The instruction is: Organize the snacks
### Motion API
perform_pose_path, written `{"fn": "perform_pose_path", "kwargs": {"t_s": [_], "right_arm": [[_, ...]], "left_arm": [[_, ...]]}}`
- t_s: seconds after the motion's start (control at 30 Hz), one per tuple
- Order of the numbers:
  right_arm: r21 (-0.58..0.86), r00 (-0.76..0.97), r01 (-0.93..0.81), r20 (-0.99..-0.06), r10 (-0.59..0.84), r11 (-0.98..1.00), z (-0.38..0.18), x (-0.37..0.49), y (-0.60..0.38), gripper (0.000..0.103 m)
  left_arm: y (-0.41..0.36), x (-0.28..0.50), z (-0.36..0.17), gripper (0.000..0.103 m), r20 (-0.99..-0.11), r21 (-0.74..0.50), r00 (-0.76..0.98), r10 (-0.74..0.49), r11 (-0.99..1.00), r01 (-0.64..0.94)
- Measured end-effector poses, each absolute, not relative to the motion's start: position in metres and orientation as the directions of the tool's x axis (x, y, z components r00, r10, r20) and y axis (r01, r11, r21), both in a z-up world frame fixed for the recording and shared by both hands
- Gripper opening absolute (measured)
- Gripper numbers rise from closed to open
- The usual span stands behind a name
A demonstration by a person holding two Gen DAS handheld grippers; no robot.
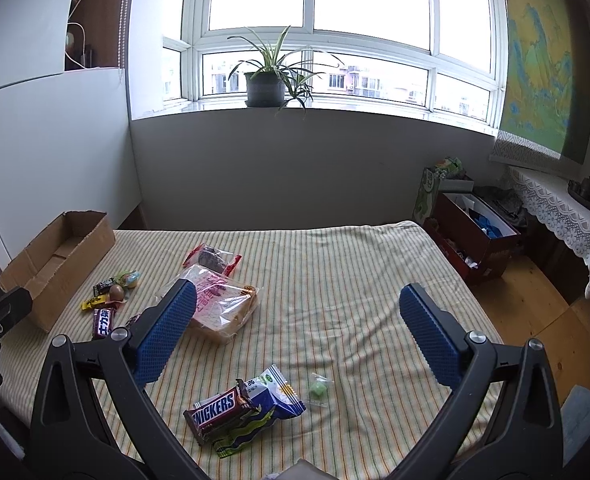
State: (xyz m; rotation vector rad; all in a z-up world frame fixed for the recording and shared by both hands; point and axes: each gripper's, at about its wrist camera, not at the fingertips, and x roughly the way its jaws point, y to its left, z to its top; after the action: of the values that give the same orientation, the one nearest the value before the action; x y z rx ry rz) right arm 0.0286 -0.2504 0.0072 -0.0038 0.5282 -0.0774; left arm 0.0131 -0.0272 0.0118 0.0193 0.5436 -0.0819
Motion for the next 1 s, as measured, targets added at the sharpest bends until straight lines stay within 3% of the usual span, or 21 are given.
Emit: {"fn": "perform_pose_path", "kwargs": {"t_s": [0.5,0.87,1.0], "right_arm": [[-0.035,0.852,0.068,-0.517,-0.077,0.997,0.0,0.03,-0.247,0.103],[0.018,0.811,0.025,-0.585,-0.01,1.0,-0.017,0.04,-0.256,0.103],[0.082,0.759,-0.02,-0.647,0.068,0.996,-0.031,0.044,-0.261,0.093]], "left_arm": [[-0.024,0.017,0.009,0.102,-0.524,-0.007,0.848,-0.078,0.996,0.087],[-0.018,0.021,-0.005,0.102,-0.558,0.0,0.827,-0.073,0.996,0.087],[-0.01,0.022,-0.015,0.102,-0.584,0.004,0.809,-0.069,0.996,0.089]]}}
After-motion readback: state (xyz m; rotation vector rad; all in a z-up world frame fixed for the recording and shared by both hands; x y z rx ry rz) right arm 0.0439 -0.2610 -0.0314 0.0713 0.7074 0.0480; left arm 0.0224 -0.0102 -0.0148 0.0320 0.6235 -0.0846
